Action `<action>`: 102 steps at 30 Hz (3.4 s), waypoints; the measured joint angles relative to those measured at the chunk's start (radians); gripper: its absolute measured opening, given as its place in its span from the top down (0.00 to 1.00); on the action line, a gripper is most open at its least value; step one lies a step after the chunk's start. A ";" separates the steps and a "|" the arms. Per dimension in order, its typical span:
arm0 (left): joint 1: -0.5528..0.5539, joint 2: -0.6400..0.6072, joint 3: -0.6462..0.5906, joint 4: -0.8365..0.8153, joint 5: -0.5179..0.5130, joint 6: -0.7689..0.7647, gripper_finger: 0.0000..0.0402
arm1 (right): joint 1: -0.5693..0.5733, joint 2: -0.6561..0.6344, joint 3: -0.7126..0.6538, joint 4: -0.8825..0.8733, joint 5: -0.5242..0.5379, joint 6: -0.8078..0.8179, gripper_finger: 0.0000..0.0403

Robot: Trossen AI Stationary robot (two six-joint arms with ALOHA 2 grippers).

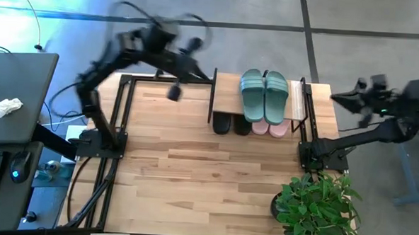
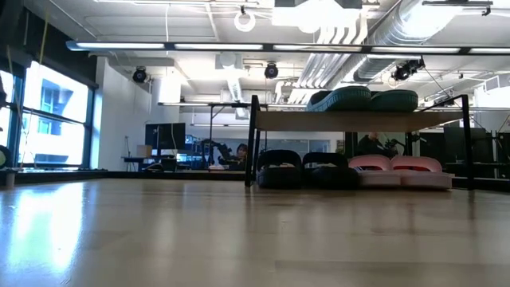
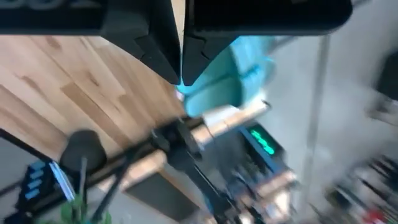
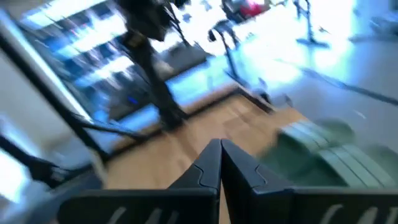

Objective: Pick and place slides into the shelf
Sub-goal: Return to Home Position

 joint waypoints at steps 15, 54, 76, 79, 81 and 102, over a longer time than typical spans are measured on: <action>0.219 -0.537 -0.042 0.021 -0.052 0.003 1.00 | -0.009 -0.150 0.213 0.461 -0.174 -0.403 1.00; 0.271 -1.713 -1.525 0.458 -0.291 -0.507 1.00 | -0.175 -0.515 -0.976 1.467 -0.462 -0.023 1.00; 0.271 -1.720 -1.960 0.885 -0.191 -0.648 1.00 | -0.174 -0.514 -1.396 1.916 -0.344 0.159 1.00; 0.271 -1.720 -1.997 0.908 -0.190 -0.661 1.00 | -0.174 -0.514 -1.433 1.958 -0.343 0.164 1.00; 0.271 -1.720 -2.021 0.936 -0.187 -0.678 1.00 | -0.174 -0.514 -1.451 1.971 -0.328 0.173 1.00; 0.271 -1.720 -2.172 0.988 -0.182 -0.742 1.00 | -0.174 -0.514 -1.498 1.819 -0.441 0.085 1.00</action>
